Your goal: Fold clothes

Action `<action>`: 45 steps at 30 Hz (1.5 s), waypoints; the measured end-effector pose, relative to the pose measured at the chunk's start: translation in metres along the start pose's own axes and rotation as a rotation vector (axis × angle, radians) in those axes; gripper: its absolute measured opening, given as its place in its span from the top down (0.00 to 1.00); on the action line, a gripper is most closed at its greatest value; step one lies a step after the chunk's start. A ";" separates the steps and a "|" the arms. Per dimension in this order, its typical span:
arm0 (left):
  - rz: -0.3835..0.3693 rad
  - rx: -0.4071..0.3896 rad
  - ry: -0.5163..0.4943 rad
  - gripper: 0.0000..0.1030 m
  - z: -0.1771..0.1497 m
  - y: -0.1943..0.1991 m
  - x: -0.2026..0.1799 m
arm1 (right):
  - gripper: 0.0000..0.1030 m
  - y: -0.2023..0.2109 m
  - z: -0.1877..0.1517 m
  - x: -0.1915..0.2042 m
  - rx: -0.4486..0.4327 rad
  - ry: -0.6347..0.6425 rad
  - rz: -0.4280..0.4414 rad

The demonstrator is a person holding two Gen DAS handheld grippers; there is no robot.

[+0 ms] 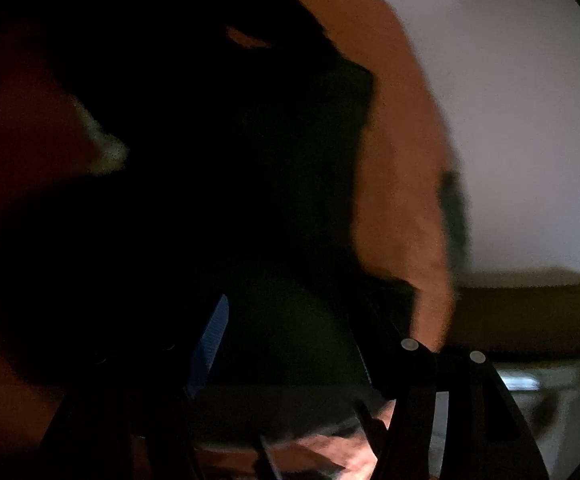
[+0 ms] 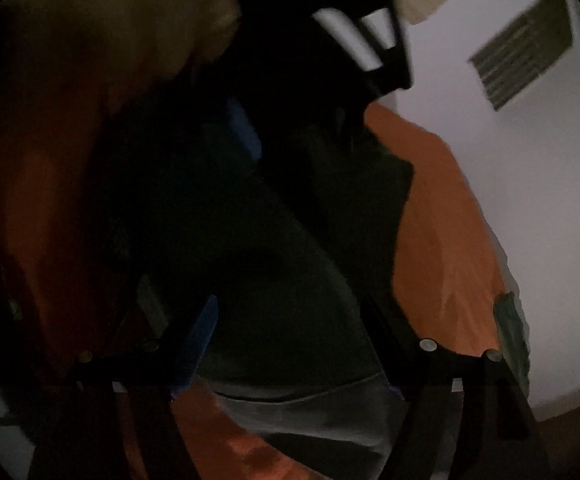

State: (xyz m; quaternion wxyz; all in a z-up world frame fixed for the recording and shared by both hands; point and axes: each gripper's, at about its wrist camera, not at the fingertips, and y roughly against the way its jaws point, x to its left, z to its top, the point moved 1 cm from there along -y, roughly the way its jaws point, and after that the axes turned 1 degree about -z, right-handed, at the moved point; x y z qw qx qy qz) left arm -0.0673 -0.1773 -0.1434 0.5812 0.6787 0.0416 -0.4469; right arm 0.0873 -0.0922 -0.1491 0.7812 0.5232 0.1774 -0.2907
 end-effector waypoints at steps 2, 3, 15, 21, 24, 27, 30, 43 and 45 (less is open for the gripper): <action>0.029 -0.022 0.000 0.39 0.002 0.001 0.002 | 0.29 -0.009 -0.005 0.014 0.031 0.070 -0.022; 0.024 -0.025 0.007 0.38 0.003 0.000 0.001 | 0.29 -0.016 -0.010 0.011 0.043 0.055 -0.008; 0.009 -0.003 0.041 0.38 0.002 0.009 0.010 | 1.00 -0.029 -0.059 -0.101 0.106 -0.467 0.077; 0.007 0.038 0.007 0.38 -0.004 0.011 0.008 | 0.37 -0.034 -0.078 -0.110 0.141 -0.569 0.278; 0.011 0.062 -0.011 0.38 -0.009 0.008 0.006 | 0.23 -0.039 -0.077 -0.103 0.153 -0.580 0.284; 0.015 0.086 -0.024 0.38 -0.016 0.006 0.005 | 0.19 -0.044 -0.080 -0.102 0.189 -0.589 0.308; 0.007 0.089 -0.019 0.38 -0.018 0.006 0.007 | 0.18 -0.038 -0.075 -0.097 0.188 -0.567 0.331; 0.004 0.081 -0.005 0.38 -0.019 -0.004 0.007 | 0.93 -0.038 -0.080 -0.095 0.180 -0.643 0.120; -0.006 0.077 -0.002 0.38 -0.018 -0.002 0.007 | 0.93 -0.021 -0.074 -0.112 0.106 -0.645 0.036</action>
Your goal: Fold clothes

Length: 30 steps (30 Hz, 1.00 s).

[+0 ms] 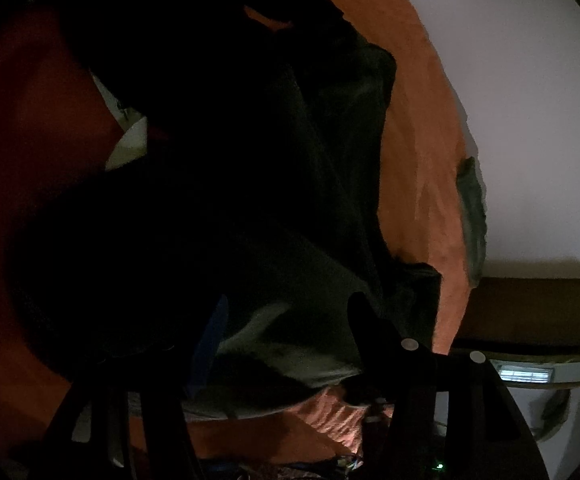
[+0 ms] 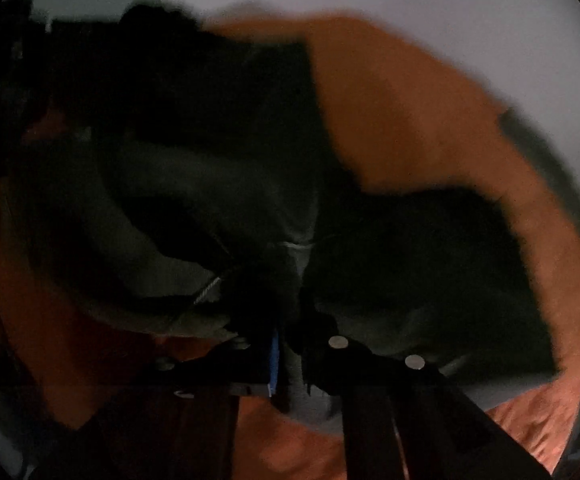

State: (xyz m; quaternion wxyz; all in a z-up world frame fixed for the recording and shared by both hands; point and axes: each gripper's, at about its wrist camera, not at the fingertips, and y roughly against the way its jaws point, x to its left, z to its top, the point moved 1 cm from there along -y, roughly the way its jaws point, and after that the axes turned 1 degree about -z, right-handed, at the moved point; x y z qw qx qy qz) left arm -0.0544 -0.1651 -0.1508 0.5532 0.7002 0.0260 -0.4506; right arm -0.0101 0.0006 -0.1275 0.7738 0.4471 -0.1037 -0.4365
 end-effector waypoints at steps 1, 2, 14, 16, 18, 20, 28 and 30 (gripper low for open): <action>-0.003 -0.007 -0.001 0.38 0.001 0.002 0.000 | 0.94 0.012 0.011 -0.009 -0.050 -0.005 -0.031; -0.007 -0.015 -0.001 0.38 0.001 0.004 0.000 | 0.94 0.021 0.023 -0.020 -0.084 -0.020 -0.056; -0.016 -0.040 0.049 0.38 0.004 0.007 0.008 | 1.00 0.072 0.080 -0.157 -0.069 -0.110 -0.183; -0.014 -0.003 0.052 0.38 0.002 0.000 0.008 | 0.86 0.064 0.059 -0.132 -0.009 -0.029 -0.081; -0.006 0.024 0.058 0.38 0.000 -0.003 0.010 | 0.58 0.050 0.034 -0.095 0.044 0.031 0.029; 0.030 0.037 0.049 0.38 0.000 0.000 0.011 | 0.53 0.042 0.012 -0.067 0.076 0.062 0.113; 0.174 -0.017 -0.190 0.32 -0.003 0.032 -0.001 | 0.23 0.019 -0.016 -0.020 0.028 0.143 0.116; 0.152 0.039 -0.163 0.32 -0.003 0.021 0.011 | 0.23 0.017 -0.005 -0.017 0.003 0.136 0.106</action>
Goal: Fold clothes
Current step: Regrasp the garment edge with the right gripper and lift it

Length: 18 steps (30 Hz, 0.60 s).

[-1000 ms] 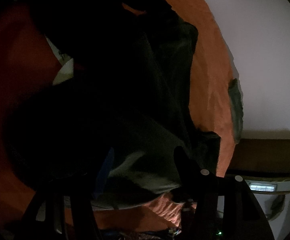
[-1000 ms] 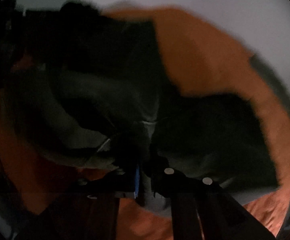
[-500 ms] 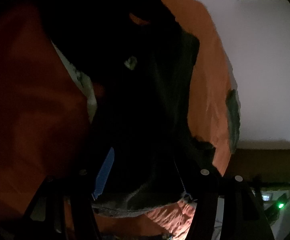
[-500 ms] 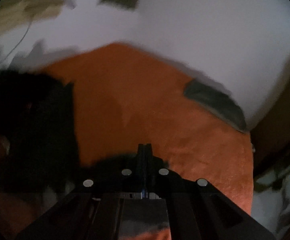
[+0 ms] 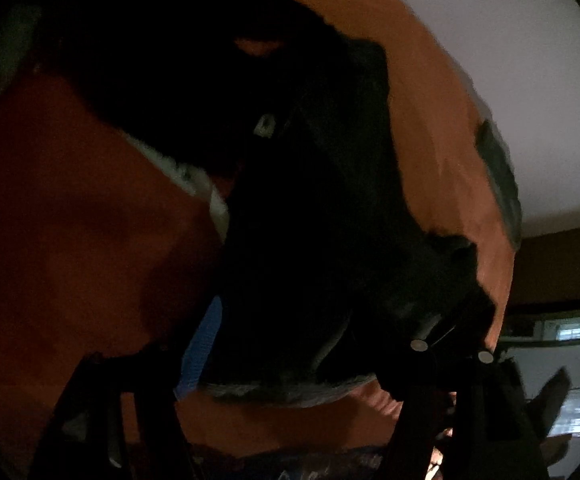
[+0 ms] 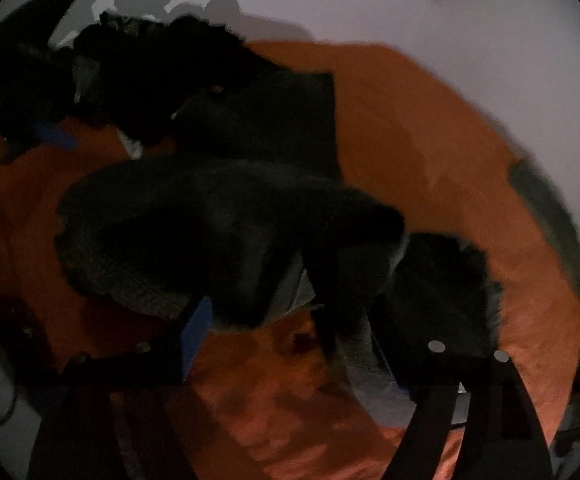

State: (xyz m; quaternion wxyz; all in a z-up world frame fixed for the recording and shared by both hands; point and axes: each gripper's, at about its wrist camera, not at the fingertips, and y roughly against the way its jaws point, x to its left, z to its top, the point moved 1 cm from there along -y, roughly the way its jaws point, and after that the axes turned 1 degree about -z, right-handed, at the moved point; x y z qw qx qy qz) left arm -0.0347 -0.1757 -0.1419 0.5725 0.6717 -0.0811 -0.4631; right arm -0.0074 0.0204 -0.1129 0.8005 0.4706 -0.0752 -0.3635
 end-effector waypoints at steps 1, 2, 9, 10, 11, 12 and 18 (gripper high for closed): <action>-0.018 0.032 0.025 0.32 -0.001 -0.008 0.005 | 0.23 0.000 0.001 -0.002 0.002 -0.011 0.011; -0.026 0.058 0.052 0.32 -0.001 -0.016 0.010 | 0.23 0.004 0.003 -0.002 0.006 -0.019 0.017; -0.095 0.117 0.133 0.32 -0.001 -0.032 0.027 | 0.23 0.015 0.001 -0.005 0.055 0.051 -0.083; -0.120 0.133 0.159 0.32 -0.002 -0.036 0.031 | 0.23 0.009 -0.003 -0.005 0.086 0.074 -0.098; -0.136 0.143 0.179 0.32 -0.002 -0.039 0.034 | 0.23 0.002 -0.008 -0.005 0.120 0.100 -0.116; -0.150 0.151 0.197 0.32 -0.003 -0.041 0.036 | 0.23 -0.004 -0.013 -0.005 0.143 0.125 -0.149; -0.289 0.142 0.029 1.00 -0.011 -0.040 -0.005 | 0.95 -0.028 -0.031 -0.036 0.158 0.077 -0.310</action>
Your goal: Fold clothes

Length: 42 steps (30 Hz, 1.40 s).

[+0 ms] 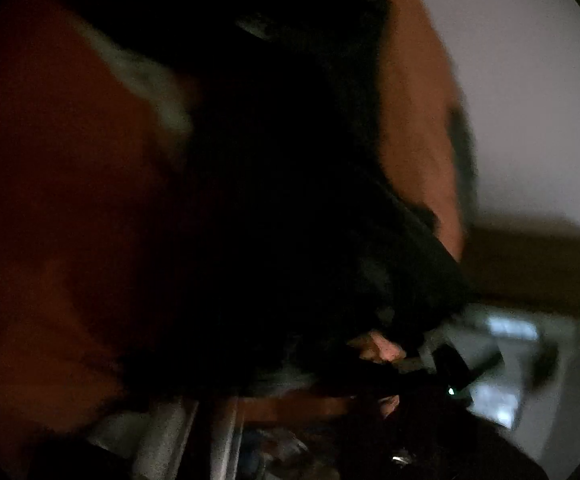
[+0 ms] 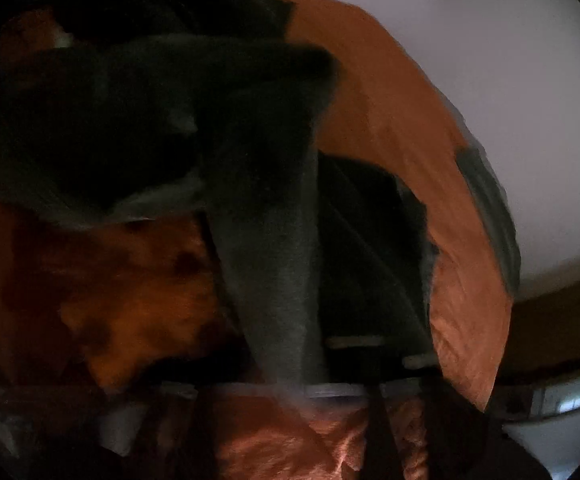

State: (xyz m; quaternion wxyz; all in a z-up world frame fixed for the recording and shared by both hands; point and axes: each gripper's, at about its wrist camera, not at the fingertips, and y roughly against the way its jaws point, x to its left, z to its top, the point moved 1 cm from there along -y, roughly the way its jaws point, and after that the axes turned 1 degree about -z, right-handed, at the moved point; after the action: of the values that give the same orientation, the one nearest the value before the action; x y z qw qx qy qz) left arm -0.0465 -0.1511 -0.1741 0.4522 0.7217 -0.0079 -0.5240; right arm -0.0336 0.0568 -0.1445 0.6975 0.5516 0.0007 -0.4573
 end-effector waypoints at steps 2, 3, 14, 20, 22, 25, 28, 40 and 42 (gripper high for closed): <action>-0.071 -0.001 -0.089 1.00 -0.005 -0.003 -0.026 | 0.96 0.010 0.005 -0.032 -0.073 -0.153 0.023; -0.106 -0.002 -0.134 1.00 -0.007 -0.004 -0.039 | 0.96 0.020 0.010 -0.047 -0.111 -0.200 0.018; -0.034 -0.115 -0.254 0.55 -0.018 0.035 -0.085 | 0.96 0.123 0.051 -0.199 -0.314 -0.429 -0.236; -0.019 -0.059 -0.344 0.52 -0.027 0.015 -0.115 | 0.96 0.202 0.058 -0.263 -0.334 -0.318 -0.412; -0.005 -0.034 -0.388 0.52 -0.034 0.005 -0.131 | 0.96 0.231 0.060 -0.279 -0.332 -0.303 -0.455; -0.010 -0.002 -0.446 0.52 -0.047 -0.002 -0.152 | 0.96 0.285 0.063 -0.314 -0.325 -0.307 -0.530; -0.020 0.020 -0.497 0.52 -0.057 -0.011 -0.177 | 0.96 0.337 0.063 -0.348 -0.350 -0.325 -0.612; -0.124 0.057 -0.553 0.51 -0.065 -0.045 -0.213 | 0.95 0.221 0.113 -0.261 -0.178 -0.250 -0.239; -0.108 0.069 -0.505 0.50 -0.058 -0.051 -0.190 | 0.93 0.166 0.113 -0.238 -0.079 -0.282 -0.100</action>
State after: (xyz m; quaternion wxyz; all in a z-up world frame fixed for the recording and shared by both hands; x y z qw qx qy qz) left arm -0.1120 0.0088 -0.0631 0.3825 0.5826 -0.1000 -0.7101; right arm -0.1232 0.1169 0.1476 0.6882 0.4533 -0.0519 -0.5641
